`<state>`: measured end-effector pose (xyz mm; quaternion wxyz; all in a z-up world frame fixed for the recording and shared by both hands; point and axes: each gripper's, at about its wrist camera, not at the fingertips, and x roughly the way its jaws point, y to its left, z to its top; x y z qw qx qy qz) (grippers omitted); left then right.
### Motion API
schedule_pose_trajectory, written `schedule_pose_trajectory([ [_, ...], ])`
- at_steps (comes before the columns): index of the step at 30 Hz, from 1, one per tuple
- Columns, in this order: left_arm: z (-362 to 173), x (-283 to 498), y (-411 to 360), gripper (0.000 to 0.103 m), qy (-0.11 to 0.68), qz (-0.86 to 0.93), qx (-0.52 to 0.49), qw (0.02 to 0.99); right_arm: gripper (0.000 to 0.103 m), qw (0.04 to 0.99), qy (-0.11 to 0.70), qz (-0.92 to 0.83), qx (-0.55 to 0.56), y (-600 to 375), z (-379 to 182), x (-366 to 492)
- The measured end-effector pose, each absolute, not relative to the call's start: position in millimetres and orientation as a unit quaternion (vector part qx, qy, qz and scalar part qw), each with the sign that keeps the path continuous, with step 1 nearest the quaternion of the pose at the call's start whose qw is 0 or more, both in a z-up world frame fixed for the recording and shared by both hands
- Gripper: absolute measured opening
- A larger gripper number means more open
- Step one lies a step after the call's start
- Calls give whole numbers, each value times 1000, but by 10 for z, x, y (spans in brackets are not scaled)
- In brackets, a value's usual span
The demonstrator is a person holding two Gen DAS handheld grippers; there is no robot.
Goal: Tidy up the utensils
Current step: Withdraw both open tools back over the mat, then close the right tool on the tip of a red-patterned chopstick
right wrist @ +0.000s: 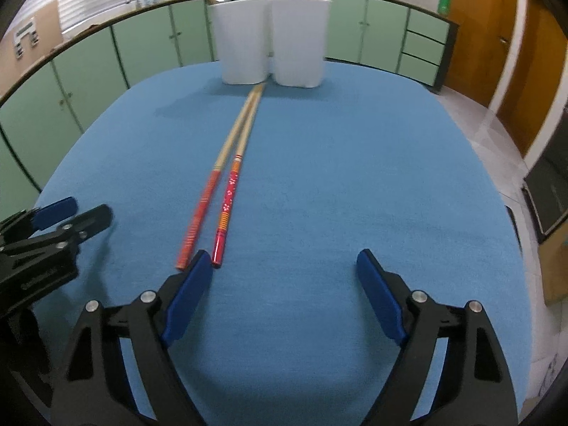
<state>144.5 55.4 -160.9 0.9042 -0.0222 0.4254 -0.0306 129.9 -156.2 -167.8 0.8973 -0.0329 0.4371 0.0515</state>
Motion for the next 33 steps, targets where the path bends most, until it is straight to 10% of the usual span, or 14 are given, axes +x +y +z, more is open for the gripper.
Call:
schedule_pose_trajectory([
  [6,-1604,1440,544,68,425,-29,-18,905,80,900,429,83,-9,-1604,-1643,1247],
  [15,-1602,1435,541,68,423,-27,-17,906,52,894,435,103,-19,-1435,-1697,1274],
  [23,-1588,1435,496,68,422,-25,-7,906,8,894,432,113,-36,-1356,-1704,1287],
  [33,-1562,1405,301,68,420,-46,-5,906,5,898,429,102,-3,-1639,-1667,1261],
])
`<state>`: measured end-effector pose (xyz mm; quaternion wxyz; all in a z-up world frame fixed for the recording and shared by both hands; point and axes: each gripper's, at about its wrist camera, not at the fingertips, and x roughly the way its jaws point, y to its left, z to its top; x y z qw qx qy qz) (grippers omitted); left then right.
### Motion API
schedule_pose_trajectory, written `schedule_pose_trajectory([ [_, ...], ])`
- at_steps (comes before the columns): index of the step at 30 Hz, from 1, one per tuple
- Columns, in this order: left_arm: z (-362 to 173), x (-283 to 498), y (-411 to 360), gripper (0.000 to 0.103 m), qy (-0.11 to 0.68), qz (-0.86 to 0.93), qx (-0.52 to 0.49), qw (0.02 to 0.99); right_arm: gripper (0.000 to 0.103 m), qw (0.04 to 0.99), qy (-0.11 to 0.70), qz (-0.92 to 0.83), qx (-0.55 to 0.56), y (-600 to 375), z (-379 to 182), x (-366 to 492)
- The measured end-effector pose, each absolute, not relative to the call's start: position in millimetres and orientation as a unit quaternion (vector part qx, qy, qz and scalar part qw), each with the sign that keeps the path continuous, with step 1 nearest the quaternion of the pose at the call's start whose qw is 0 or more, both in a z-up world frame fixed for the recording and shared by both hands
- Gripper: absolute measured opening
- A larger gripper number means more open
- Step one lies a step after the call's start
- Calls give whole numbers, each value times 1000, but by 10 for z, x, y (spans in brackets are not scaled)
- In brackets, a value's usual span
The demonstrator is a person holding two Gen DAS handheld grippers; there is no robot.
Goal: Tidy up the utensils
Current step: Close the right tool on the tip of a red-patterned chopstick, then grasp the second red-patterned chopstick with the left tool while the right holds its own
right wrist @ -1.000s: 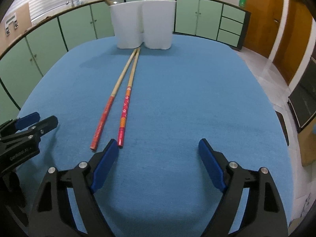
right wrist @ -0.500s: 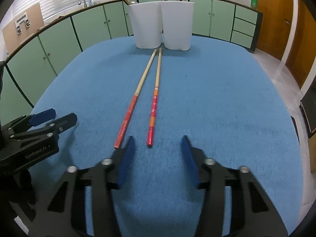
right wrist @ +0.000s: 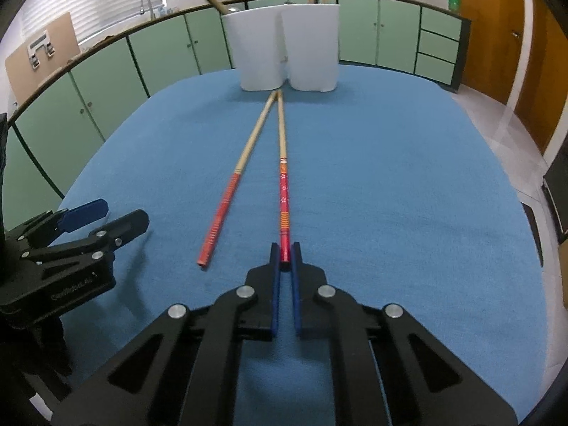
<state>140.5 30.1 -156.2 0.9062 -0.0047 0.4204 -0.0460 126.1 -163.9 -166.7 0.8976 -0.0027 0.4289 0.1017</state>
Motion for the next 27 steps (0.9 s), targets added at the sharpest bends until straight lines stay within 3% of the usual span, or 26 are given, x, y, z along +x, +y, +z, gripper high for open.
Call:
schedule_pose_trajectory([
  [22,-1605,1480,-399,67,430,-102,19,897,5,899,431,72,34,-2141,-1704,1214],
  [27,-1602,1469,-398,53,427,-92,21,899,5,898,432,76,38,-2146,-1716,1231],
])
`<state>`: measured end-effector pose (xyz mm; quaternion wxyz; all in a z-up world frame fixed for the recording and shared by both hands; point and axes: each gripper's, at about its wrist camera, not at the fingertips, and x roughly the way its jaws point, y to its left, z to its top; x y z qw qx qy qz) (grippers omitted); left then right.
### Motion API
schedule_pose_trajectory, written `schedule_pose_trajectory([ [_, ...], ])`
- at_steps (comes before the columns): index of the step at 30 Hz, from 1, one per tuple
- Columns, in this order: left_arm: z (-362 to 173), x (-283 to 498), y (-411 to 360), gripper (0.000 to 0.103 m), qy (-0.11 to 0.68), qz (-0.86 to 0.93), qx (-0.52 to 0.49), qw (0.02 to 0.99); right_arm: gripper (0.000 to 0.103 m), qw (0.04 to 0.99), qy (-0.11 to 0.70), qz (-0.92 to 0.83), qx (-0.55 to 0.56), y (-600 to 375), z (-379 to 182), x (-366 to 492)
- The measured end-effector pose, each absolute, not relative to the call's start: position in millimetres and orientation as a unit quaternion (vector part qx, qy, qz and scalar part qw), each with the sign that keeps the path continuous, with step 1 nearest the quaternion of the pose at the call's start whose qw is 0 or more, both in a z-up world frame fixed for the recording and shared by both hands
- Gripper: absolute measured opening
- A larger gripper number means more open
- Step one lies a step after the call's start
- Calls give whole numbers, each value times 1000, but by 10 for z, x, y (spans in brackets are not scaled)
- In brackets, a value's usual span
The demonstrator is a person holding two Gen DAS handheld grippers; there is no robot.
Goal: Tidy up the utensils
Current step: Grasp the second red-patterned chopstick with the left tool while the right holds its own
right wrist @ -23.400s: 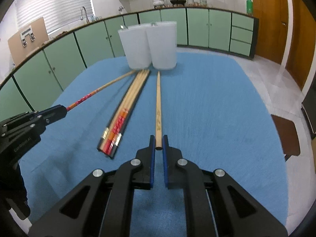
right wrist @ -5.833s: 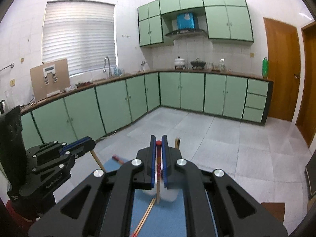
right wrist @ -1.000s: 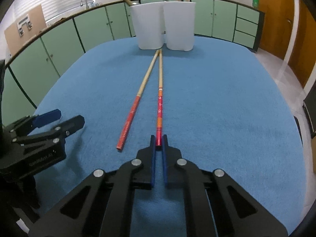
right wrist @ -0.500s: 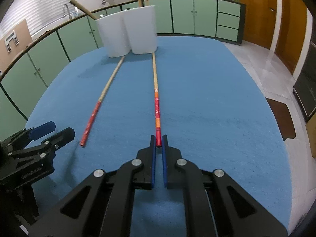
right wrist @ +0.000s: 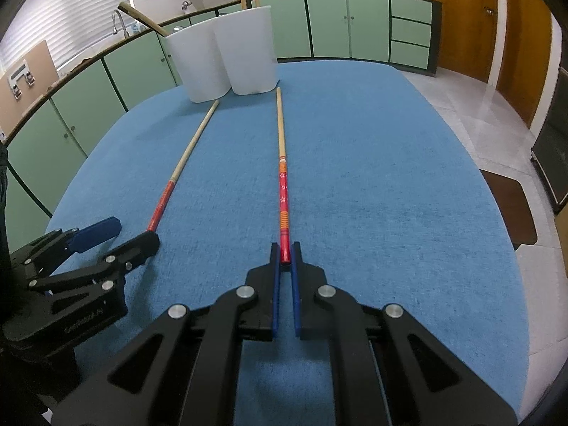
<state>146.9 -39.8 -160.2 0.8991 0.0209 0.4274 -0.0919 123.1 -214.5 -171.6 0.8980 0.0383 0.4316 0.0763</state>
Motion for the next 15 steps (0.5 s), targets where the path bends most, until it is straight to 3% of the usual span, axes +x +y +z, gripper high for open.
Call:
schedule_pose_trajectory([
  [11,-1601,1458,-460,11,423,-91,37,901,6,899,430,73,28,-2109,-1713,1225],
  [15,-1610,1463,-509,7,423,-91,44,900,6,899,430,77,36,-2135,-1720,1227],
])
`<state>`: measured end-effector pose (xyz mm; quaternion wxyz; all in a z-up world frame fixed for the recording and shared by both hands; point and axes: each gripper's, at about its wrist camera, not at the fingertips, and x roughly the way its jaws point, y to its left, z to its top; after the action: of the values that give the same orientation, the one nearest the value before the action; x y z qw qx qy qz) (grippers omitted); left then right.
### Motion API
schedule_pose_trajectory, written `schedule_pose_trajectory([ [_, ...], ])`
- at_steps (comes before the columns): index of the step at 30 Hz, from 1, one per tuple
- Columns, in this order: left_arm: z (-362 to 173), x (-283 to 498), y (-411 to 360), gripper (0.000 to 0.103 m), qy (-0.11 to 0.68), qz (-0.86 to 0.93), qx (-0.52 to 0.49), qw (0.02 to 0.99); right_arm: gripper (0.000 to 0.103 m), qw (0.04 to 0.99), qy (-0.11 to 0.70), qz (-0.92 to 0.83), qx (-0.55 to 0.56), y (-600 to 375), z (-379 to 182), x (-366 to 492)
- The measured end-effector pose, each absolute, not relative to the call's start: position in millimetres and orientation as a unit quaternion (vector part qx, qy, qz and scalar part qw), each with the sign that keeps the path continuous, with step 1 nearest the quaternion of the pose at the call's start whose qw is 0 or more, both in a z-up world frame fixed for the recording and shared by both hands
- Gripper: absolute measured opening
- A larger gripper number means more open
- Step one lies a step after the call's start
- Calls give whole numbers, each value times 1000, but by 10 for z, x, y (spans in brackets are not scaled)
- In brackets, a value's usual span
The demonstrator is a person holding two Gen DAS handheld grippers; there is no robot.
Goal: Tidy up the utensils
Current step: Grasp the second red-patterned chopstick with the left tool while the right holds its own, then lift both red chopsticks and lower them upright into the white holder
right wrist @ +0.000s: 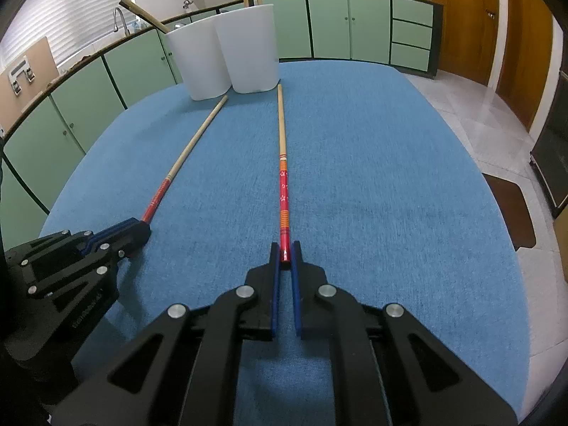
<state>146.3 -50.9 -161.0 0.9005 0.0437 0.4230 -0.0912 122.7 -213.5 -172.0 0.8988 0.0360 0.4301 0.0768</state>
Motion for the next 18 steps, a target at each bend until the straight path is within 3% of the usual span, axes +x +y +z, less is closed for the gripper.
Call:
schedule_pose_trajectory([
  [10,-1521,1394,-375,6,405,-98,10,909,5,900,424,84,59,-2199,-1688,1193],
  [18,-1187,1233,-240,6,369,-93,7,925,5,920,382,85,34,-2164,-1328,1068],
])
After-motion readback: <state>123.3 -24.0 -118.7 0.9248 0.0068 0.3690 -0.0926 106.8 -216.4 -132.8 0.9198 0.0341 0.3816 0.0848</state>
